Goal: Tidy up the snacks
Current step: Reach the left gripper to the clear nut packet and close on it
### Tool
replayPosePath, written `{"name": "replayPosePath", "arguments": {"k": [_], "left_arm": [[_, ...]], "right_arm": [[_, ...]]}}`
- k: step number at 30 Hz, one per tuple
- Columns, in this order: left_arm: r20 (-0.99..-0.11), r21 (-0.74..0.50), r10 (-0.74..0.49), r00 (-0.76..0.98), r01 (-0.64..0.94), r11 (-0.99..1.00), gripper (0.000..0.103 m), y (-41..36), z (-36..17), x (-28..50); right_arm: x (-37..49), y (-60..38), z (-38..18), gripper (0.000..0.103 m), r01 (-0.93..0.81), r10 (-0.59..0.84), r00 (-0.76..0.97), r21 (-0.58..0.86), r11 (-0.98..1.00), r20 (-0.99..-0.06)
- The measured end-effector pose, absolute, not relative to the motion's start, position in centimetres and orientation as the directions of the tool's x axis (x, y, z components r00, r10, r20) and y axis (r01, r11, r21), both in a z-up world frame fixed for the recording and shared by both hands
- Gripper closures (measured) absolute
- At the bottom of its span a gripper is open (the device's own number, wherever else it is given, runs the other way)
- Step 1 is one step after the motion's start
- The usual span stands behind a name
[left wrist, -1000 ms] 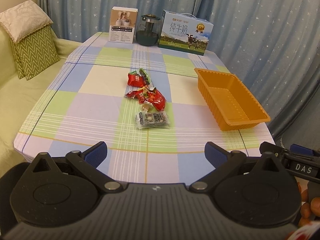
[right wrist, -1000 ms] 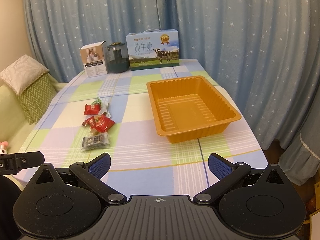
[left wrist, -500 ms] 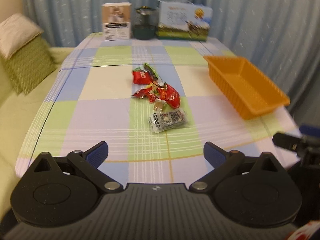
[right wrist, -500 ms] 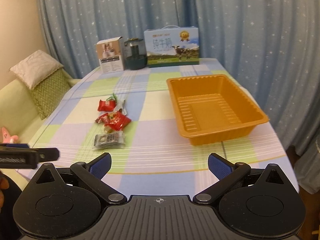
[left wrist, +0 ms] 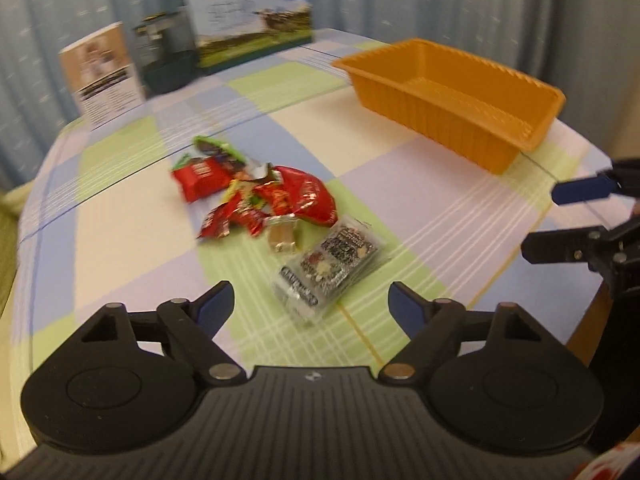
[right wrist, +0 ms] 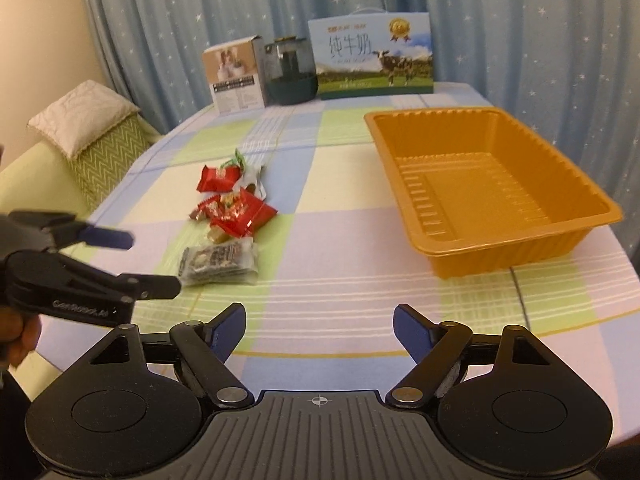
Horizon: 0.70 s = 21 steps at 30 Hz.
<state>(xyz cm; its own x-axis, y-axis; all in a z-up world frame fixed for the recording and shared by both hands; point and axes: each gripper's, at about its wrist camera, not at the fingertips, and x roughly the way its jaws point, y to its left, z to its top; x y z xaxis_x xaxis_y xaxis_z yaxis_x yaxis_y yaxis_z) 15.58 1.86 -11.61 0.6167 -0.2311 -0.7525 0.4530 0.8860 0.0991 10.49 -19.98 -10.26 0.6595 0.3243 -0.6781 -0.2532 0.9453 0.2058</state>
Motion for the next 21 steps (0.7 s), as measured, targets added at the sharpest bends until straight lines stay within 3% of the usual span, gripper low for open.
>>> {"name": "replayPosePath", "arguments": {"k": [5,8,14,21], "left_arm": [[-0.753,0.084,-0.299,0.586,0.537,0.84,0.027,1.7,-13.5,18.1],[-0.762,0.059,-0.333,0.555,0.571,0.819,0.042,1.4,-14.2,19.2],[-0.791,0.038,-0.302,0.532,0.535,0.844,0.062,1.6,-14.1,18.9],[-0.794,-0.033,-0.285,0.538,0.43,0.902,0.065,2.9,-13.7,16.4]], "right_arm": [[11.8,-19.2,-11.6,0.022,-0.258,0.33,0.641,0.21,0.943,-0.694],[12.4,-18.9,-12.3,0.022,-0.256,0.323,0.634,0.203,0.945,-0.703],[13.0,-18.5,-12.8,0.022,-0.246,0.319,0.627,0.209,0.947,-0.71],[13.5,-17.6,-12.8,0.022,-0.26,0.332,0.629,0.212,0.942,-0.703]]}}
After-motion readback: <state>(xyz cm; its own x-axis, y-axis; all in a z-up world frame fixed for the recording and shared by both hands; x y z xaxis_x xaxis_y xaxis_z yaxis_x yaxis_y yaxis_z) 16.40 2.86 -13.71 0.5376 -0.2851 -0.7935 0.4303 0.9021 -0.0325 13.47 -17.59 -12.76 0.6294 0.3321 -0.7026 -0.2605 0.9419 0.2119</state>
